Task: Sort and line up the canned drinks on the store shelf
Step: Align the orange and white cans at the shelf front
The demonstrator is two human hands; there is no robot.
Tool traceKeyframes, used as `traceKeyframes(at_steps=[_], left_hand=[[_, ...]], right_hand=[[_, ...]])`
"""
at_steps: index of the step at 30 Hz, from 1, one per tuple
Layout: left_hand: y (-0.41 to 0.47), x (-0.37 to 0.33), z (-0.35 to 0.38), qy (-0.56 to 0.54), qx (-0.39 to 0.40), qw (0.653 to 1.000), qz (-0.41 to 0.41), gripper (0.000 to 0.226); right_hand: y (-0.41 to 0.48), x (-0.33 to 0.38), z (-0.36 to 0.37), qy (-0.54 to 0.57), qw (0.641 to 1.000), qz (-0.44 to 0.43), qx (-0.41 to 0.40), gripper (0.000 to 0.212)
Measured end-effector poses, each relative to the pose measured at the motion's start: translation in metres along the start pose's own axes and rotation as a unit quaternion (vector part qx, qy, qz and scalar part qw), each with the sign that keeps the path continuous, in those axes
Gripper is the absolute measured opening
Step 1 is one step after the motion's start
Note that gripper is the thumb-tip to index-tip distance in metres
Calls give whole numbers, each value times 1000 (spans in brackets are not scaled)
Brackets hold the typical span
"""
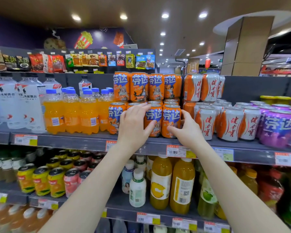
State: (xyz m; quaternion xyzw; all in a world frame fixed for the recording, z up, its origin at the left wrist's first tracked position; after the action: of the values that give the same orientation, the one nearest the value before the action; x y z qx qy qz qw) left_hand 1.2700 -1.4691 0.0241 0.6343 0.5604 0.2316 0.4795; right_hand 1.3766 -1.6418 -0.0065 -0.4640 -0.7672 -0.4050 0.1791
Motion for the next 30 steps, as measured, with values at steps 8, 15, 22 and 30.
traceKeyframes(at_steps=[8,15,22,30], left_hand=[[31,19,16,54,89,994,-12,57],[33,26,18,10,120,992,-26,54],[29,12,14,38,102,994,0,65],[11,-92,27,-81,-34,991,103,41]], right_hand=[[-4,1,0,-16,1000,-25,1,80],[-2,2,0,8,999,-21,41,71],[-16,-1,-21,13,1000,6,-12,62],[-52,-50,-103,2,969,67,-238,26]])
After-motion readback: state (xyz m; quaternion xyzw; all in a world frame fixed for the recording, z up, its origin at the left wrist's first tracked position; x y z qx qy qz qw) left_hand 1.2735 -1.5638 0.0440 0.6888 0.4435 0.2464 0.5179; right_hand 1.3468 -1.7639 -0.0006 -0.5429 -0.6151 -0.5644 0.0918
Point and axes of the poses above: each hand's wrist, its own y-axis towards the middle knuckle, its own z-axis out of the palm, x = y × z, the point moved 9 cm from there along y, towards the middle knuckle, and after that the axes turned 9 degrees about -y, right-handed, at the moved point
